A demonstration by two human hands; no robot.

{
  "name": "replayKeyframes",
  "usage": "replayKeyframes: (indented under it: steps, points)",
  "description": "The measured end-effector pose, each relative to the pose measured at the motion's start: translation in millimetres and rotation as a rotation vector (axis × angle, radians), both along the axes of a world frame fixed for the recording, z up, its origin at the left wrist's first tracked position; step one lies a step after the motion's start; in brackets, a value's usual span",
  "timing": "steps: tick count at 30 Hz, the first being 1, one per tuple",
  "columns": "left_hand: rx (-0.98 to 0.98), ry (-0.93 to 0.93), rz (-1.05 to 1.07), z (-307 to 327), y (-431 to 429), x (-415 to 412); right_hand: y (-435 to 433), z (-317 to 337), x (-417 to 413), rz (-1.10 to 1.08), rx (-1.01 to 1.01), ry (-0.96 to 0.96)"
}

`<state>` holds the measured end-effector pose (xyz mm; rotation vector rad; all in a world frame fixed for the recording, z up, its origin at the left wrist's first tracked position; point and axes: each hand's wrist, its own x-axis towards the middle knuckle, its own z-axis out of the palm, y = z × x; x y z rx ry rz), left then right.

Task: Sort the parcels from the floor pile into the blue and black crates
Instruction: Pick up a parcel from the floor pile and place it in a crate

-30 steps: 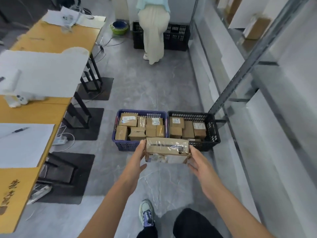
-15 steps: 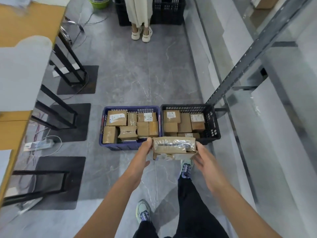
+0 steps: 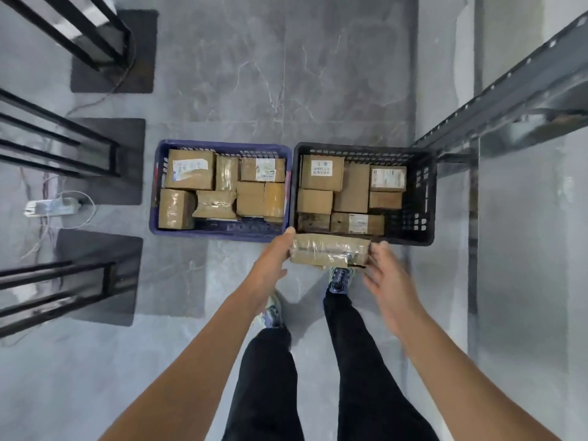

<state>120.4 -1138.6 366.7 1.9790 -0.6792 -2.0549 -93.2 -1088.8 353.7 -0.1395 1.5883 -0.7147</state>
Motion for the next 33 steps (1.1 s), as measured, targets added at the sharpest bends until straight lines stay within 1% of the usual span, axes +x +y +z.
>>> replayKeyframes:
  steps: [3, 7, 12, 17, 21, 24, 29, 33]
  points:
    - [0.067, -0.035, 0.002, -47, -20, -16, -20, -49, -10, -0.011, 0.048, -0.003]
    - [0.113, -0.113, -0.034, -124, -55, -35, -52, -124, -17, 0.019, 0.098, 0.041]
    - [0.189, -0.175, -0.096, -212, -80, -41, -80, -220, -17, 0.123, 0.133, 0.104]
    - [0.258, -0.231, -0.194, -280, -89, -43, -92, -286, -11, 0.172, 0.176, 0.172]
    - [0.252, -0.266, -0.267, -316, -96, -47, -98, -318, -8, 0.19, 0.243, 0.184]
    - [0.254, -0.307, -0.315, -335, -101, -55, -103, -331, -5, 0.225, 0.263, 0.18]
    - [0.266, -0.325, -0.3, -348, -105, -64, -114, -347, -5, 0.249, 0.284, 0.13]
    - [0.208, -0.336, -0.313, -350, -103, -72, -122, -356, -7, 0.237, 0.323, 0.105]
